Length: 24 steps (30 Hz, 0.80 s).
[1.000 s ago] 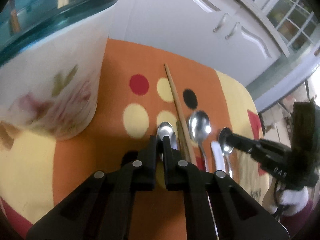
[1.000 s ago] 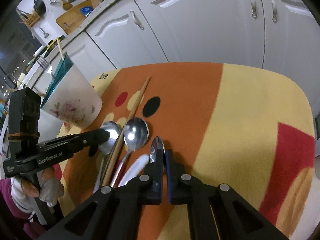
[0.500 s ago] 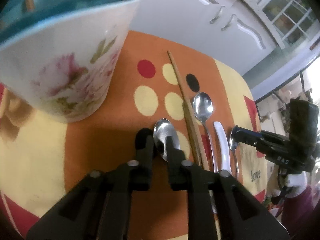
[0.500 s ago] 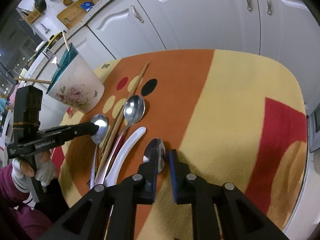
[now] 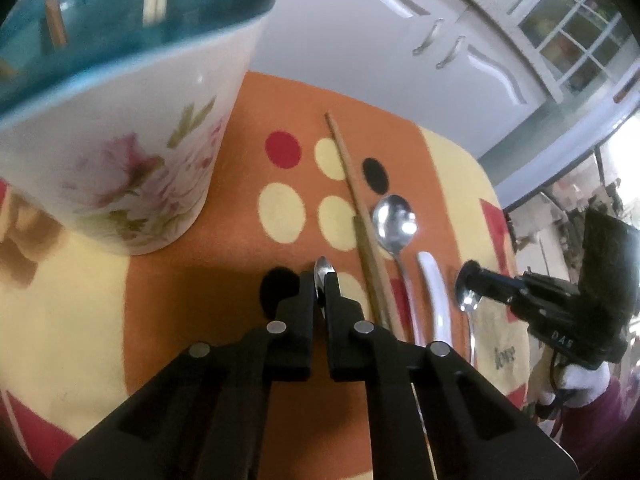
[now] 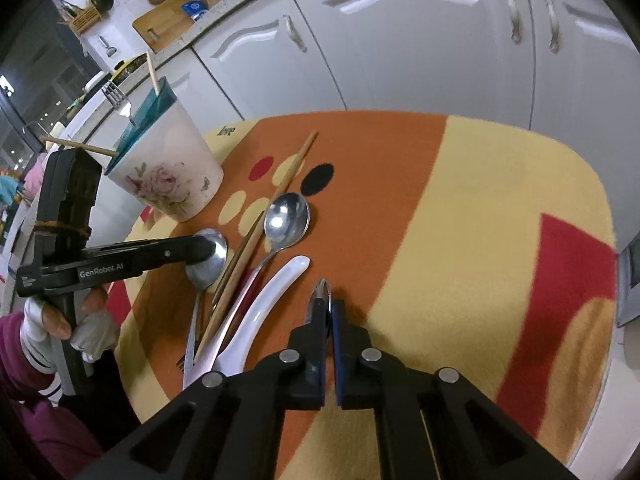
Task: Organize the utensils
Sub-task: 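Lift both held spoons and carry them over the floral cup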
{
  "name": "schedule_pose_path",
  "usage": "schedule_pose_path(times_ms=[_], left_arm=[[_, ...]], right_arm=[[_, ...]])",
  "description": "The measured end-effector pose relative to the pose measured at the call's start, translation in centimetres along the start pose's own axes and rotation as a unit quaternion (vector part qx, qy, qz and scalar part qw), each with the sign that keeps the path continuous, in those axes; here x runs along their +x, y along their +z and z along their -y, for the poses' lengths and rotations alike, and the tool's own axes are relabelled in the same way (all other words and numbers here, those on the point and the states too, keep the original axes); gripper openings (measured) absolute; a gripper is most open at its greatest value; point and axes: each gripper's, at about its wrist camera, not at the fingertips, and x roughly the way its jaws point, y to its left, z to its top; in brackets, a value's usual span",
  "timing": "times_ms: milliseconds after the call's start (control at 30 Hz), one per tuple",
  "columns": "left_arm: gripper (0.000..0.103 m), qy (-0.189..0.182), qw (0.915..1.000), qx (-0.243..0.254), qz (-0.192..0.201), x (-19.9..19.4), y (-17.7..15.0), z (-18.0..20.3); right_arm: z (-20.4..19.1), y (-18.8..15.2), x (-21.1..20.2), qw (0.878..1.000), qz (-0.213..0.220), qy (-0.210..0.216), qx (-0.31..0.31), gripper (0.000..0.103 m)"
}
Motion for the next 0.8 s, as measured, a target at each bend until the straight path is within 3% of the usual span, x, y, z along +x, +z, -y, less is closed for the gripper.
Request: schedule_pose_path(times_ms=[433,800], left_arm=[[0.000,-0.035,0.9955,0.043,0.077,-9.1,0.8,2.5],[0.000,-0.020,0.9893,0.040,0.139,-16.3,2.7,1.3]], right_arm=[[-4.5,1.6,-8.1,0.994,0.094,-0.031,-0.037,0.002],[-9.0,4.7,-12.1,0.984,0.152,-0.043,-0.077,0.002]])
